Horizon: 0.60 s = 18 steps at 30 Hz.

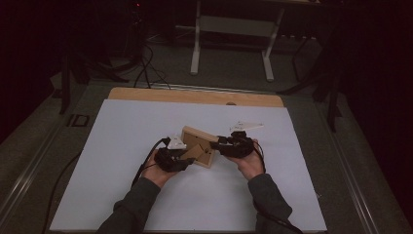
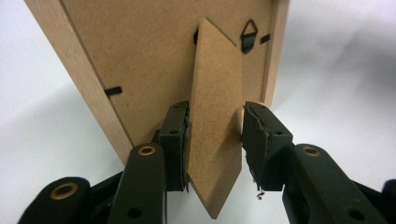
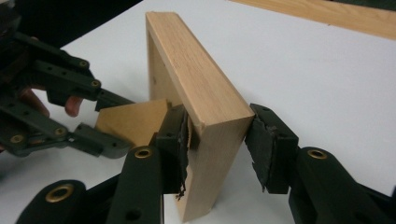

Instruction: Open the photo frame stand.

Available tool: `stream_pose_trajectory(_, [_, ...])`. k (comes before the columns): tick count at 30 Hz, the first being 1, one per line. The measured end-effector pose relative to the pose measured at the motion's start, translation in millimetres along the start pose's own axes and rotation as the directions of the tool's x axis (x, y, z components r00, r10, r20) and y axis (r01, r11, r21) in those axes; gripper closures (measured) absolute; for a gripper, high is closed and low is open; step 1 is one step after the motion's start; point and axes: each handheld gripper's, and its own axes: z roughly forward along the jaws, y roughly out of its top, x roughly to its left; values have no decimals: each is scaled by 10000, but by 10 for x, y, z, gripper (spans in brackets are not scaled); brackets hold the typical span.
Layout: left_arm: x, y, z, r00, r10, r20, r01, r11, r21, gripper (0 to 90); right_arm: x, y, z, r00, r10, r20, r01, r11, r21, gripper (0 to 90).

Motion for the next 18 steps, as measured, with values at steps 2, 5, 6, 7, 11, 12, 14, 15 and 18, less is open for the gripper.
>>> stream_pose_trajectory(2, [9,13,33,10000,-72,-8,72,10000,6,632,22,3,-22,9998,-126,152,125,9999,14,589])
stream_pose_trajectory(5, [15,31,65,10000,-47,-88,47,10000,28,634,47,5,-52,9988,-303,392,301,9995,57,589])
stream_pose_trajectory(6, [21,34,75,10000,-41,-90,41,10000,18,634,48,2,-60,9984,-350,441,347,9994,64,589])
stream_pose_trajectory(7, [27,38,83,10000,-29,-86,29,10000,16,634,49,0,-66,9984,-339,464,336,9994,61,589])
stream_pose_trajectory(11, [66,57,90,9999,-148,-32,148,9999,-70,637,58,-10,-87,9981,-301,534,300,9995,25,587])
stream_pose_trajectory(12, [74,63,92,9998,-172,-50,172,9998,-98,639,61,-12,-93,9980,-289,568,288,9996,31,587])
stream_pose_trajectory(14, [80,68,95,9998,-165,-85,164,9998,-89,640,66,-14,-97,9979,-274,586,272,9996,34,587])
stream_pose_trajectory(15, [92,64,101,9998,-200,-38,199,9998,-91,640,73,-15,-99,9978,-280,609,278,9996,33,586])
stream_pose_trajectory(18, [108,53,102,9998,-214,-9,214,9998,-40,637,101,-10,-89,9967,-347,734,343,9994,70,586])
